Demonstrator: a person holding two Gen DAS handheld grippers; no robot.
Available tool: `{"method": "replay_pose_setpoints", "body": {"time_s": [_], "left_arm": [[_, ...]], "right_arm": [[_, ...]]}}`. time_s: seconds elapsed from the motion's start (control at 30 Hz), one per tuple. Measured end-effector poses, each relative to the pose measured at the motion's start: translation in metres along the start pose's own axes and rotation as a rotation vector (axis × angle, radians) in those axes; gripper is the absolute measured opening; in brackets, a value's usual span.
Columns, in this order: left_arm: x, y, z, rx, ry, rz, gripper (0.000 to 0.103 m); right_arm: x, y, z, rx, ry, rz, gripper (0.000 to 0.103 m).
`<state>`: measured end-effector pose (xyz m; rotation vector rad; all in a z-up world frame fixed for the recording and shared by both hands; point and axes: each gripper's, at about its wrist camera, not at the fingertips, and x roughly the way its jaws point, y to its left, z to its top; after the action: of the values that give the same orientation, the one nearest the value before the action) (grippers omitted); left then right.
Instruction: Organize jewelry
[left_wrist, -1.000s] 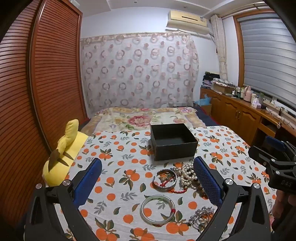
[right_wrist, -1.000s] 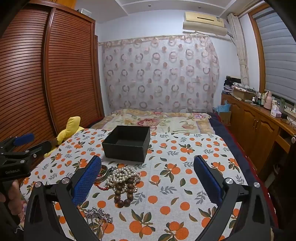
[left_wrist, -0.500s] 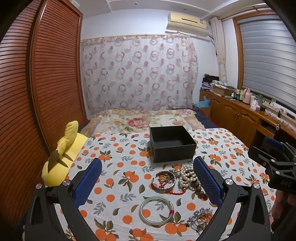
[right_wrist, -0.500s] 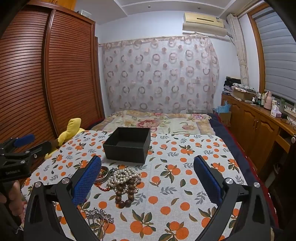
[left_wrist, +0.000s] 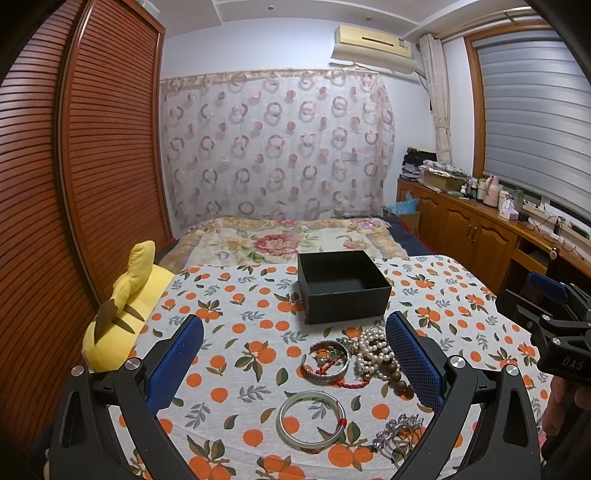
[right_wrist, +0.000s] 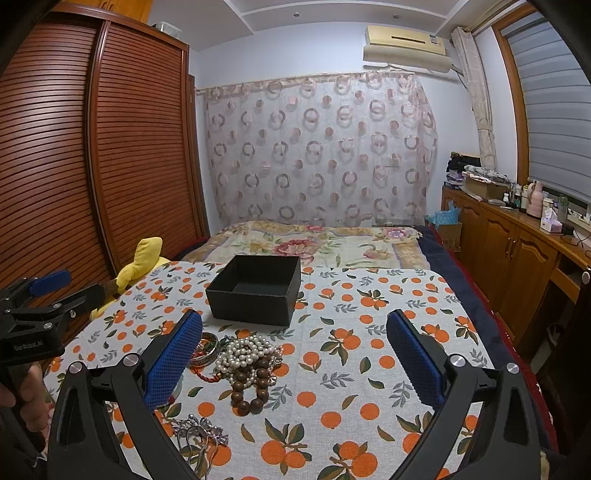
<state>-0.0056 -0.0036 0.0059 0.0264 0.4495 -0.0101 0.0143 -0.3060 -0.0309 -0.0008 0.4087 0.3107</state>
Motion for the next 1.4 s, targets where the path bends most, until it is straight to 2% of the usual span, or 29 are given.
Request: {"method": "replay_pose_setpoints", "body": {"time_s": [1.4], "left_arm": [[-0.0003, -0.0032, 0.0017, 0.000, -0.005, -0.001, 0.095]], "right_arm": [[-0.0045, 0.0004, 0.0010, 0.005, -0.008, 0.005, 0.101]]}}
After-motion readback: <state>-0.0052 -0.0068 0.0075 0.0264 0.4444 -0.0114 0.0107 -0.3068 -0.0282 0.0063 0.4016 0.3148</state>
